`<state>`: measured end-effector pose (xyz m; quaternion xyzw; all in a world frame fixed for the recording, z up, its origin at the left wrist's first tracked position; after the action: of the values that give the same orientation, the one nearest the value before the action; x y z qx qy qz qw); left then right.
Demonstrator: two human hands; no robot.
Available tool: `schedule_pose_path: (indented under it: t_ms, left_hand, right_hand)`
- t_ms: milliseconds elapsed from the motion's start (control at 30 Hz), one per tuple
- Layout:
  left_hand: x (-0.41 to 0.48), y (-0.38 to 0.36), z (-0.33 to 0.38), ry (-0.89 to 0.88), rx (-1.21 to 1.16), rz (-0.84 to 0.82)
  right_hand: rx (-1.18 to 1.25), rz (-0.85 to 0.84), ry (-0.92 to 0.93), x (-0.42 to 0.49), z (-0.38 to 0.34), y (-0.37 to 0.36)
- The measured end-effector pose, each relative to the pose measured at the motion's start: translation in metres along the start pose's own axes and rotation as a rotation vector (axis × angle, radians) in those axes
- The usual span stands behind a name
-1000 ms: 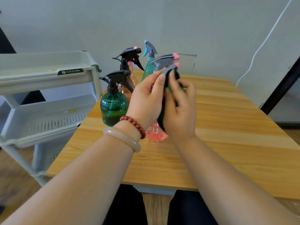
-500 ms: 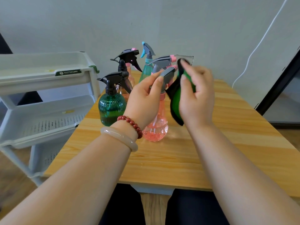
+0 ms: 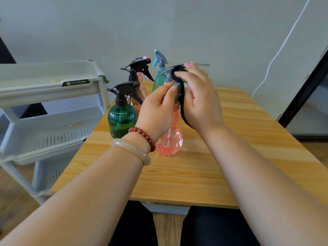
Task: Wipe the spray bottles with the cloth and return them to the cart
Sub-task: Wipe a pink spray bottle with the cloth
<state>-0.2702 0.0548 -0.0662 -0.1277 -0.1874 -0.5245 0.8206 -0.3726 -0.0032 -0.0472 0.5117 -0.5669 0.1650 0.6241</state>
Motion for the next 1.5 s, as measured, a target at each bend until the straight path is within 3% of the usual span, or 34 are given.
schedule_pose_path:
  t_ms: [100,233,333,500,600,800,967,1167,1333,1500]
  left_hand:
    - [0.002,0.000,0.001,-0.013,-0.003,0.003]
    - [-0.002,0.002,0.000,-0.006,-0.001,-0.006]
    - [0.001,-0.001,0.002,-0.009,0.012,-0.004]
    - [-0.002,0.003,-0.001,-0.028,0.011,0.011]
    - [-0.002,0.002,0.001,-0.012,0.019,0.015]
    - [-0.003,0.002,0.003,0.001,-0.015,0.001]
    - [-0.003,0.002,0.005,0.007,0.026,-0.005]
    - [0.013,0.008,0.018,0.052,0.072,-0.046]
    - [0.015,-0.005,0.022,-0.050,0.109,-0.066]
    - [0.015,-0.003,0.012,-0.073,0.072,-0.021]
  right_hand:
    - [0.051,0.028,-0.118,0.004,-0.006,-0.002]
    - [0.060,-0.027,0.007,-0.006,-0.009,-0.004]
    - [0.115,0.001,-0.210,0.005,0.000,0.000]
    - [0.067,-0.047,-0.009,-0.004,-0.016,-0.004]
    - [0.099,0.012,-0.232,0.005,0.008,-0.001]
    - [0.161,0.026,-0.170,-0.023,0.001,-0.002]
    - [0.179,0.125,-0.408,-0.019,0.018,0.010]
    - [0.121,0.229,-0.247,-0.012,0.014,0.024]
    - [0.115,0.107,-0.156,-0.020,0.002,0.000]
    - [0.086,0.093,-0.136,-0.049,-0.001,-0.019]
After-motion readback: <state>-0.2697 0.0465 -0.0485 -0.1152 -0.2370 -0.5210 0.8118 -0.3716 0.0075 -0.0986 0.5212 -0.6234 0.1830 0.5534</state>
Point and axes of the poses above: each hand's wrist, its own x-axis towards the middle knuckle, its own y-axis out of the back of the hand, z = x × y, the point moved 4 cm from there along x, towards the middle knuckle, and after that the axes turned 10 degrees about -x, right-handed, at the moved point
